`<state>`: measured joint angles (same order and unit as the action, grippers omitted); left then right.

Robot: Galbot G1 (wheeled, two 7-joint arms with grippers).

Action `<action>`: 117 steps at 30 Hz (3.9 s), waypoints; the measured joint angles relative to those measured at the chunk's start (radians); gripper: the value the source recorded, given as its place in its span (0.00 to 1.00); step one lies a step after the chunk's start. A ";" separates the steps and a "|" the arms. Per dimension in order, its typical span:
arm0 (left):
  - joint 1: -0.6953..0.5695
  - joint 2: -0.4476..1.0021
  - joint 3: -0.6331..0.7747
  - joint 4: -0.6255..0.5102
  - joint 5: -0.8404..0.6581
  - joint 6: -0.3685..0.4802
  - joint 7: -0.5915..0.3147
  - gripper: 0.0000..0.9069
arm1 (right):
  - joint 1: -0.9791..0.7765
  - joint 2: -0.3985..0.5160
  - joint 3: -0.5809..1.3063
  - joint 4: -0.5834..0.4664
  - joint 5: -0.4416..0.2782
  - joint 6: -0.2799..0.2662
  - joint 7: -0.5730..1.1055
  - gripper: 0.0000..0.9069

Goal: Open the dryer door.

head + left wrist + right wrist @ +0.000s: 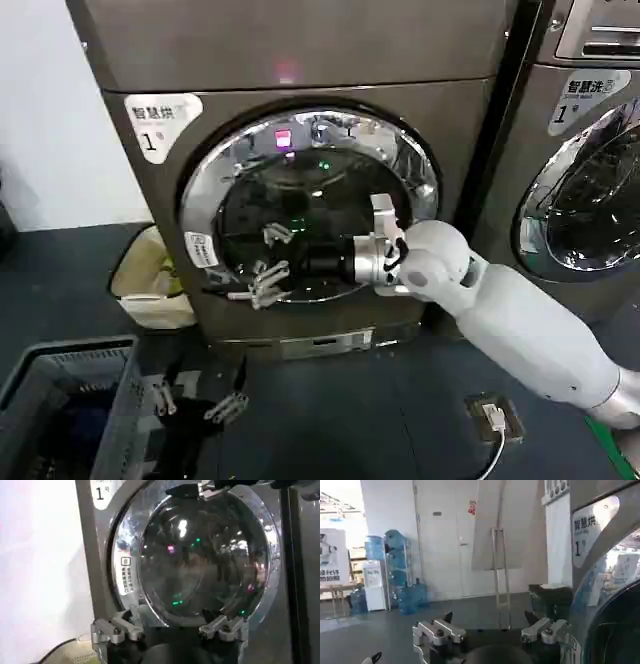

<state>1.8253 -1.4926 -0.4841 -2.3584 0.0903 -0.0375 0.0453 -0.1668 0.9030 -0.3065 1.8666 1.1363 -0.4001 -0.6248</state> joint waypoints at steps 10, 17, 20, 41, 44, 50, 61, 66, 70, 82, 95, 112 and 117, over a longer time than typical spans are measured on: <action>-0.004 0.004 -0.004 0.002 -0.005 0.000 0.000 1.00 | -0.052 0.011 0.001 -0.093 -0.162 0.084 -0.069 1.00; -0.006 0.007 -0.005 0.002 -0.009 0.005 0.000 1.00 | -0.066 0.046 -0.010 -0.167 -0.218 0.116 -0.066 1.00; -0.006 0.008 -0.007 0.002 -0.011 0.005 0.000 1.00 | -0.061 0.067 -0.018 -0.206 -0.231 0.127 -0.067 1.00; -0.005 0.010 -0.013 -0.004 -0.015 0.007 -0.001 1.00 | 0.005 0.200 -0.102 -0.371 -0.275 0.182 -0.014 1.00; -0.005 0.010 -0.014 -0.004 -0.015 0.008 -0.001 1.00 | 0.011 0.216 -0.113 -0.388 -0.279 0.194 -0.002 1.00; -0.004 0.010 -0.015 -0.005 -0.015 0.008 -0.001 1.00 | 0.026 0.249 -0.137 -0.428 -0.285 0.202 0.013 1.00; -0.003 0.012 -0.015 -0.011 -0.016 0.009 -0.001 1.00 | 0.041 0.302 -0.161 -0.485 -0.291 0.209 0.027 1.00; -0.001 0.014 -0.016 -0.012 -0.017 0.009 -0.001 1.00 | 0.042 0.324 -0.164 -0.506 -0.296 0.209 0.028 1.00; 0.002 0.015 -0.016 -0.012 -0.016 0.010 -0.001 1.00 | 0.043 0.344 -0.165 -0.525 -0.302 0.211 0.026 1.00; -0.007 0.039 -0.060 -0.013 -0.050 0.018 0.004 1.00 | 0.054 0.382 -0.179 -0.551 -0.299 0.215 0.012 1.00; -0.029 0.094 -0.189 -0.012 -0.201 0.057 0.042 1.00 | 0.059 0.339 -0.199 -0.500 -0.251 0.209 -0.068 1.00; -0.039 0.178 -0.456 0.030 -0.424 0.099 0.119 1.00 | 0.049 0.186 -0.237 -0.339 -0.151 0.235 -0.216 1.00; -0.065 0.227 -0.507 0.064 -0.463 0.095 0.132 1.00 | 0.030 0.122 -0.237 -0.274 -0.127 0.241 -0.269 1.00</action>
<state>1.7604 -1.2656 -0.9913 -2.2947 -0.3725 0.0578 0.1775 -0.1364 1.0254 -0.5437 1.5928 1.0092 -0.1589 -0.8939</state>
